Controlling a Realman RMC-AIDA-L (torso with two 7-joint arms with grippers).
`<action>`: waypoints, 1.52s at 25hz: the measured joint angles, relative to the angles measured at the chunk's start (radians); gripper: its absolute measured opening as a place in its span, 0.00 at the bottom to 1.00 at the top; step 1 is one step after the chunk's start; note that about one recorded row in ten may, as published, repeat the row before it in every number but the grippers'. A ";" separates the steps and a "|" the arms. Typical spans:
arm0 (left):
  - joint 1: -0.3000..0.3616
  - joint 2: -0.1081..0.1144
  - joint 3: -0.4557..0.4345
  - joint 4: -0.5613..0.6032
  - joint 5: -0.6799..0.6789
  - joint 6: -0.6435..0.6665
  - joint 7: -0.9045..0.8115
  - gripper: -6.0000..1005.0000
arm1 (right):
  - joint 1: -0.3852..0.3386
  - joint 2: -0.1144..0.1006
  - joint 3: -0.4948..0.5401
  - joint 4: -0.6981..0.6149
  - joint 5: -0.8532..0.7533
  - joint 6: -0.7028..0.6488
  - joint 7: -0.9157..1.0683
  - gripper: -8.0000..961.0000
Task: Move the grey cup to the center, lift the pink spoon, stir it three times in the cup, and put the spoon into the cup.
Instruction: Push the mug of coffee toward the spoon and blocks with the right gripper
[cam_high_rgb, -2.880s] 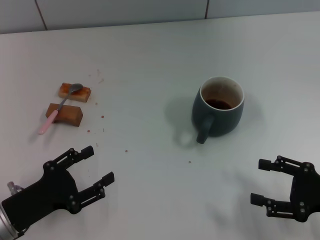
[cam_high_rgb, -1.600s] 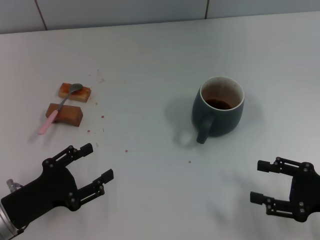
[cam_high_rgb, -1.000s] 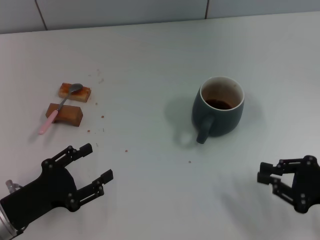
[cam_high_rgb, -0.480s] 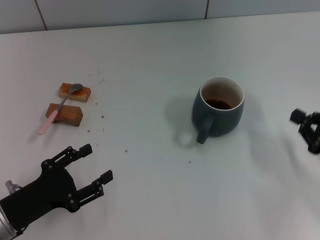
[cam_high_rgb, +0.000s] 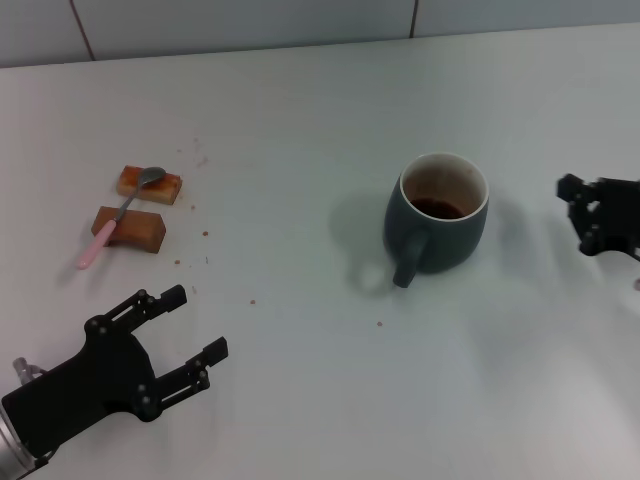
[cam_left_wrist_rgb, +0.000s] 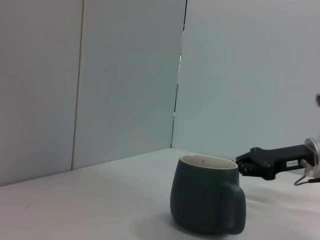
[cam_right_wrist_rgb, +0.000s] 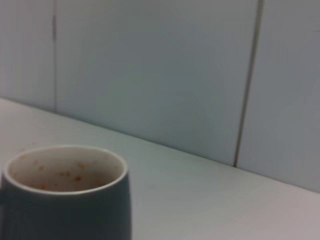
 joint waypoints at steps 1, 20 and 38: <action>0.000 0.000 0.000 0.000 0.000 0.000 0.000 0.78 | 0.008 0.000 -0.002 0.012 0.000 0.008 -0.029 0.04; -0.012 0.000 -0.015 0.001 -0.004 -0.008 -0.001 0.78 | 0.105 0.000 -0.024 0.134 -0.012 0.032 -0.204 0.04; -0.011 0.002 -0.017 0.012 -0.003 -0.001 -0.004 0.78 | 0.195 0.004 -0.005 0.287 0.035 0.151 -0.270 0.04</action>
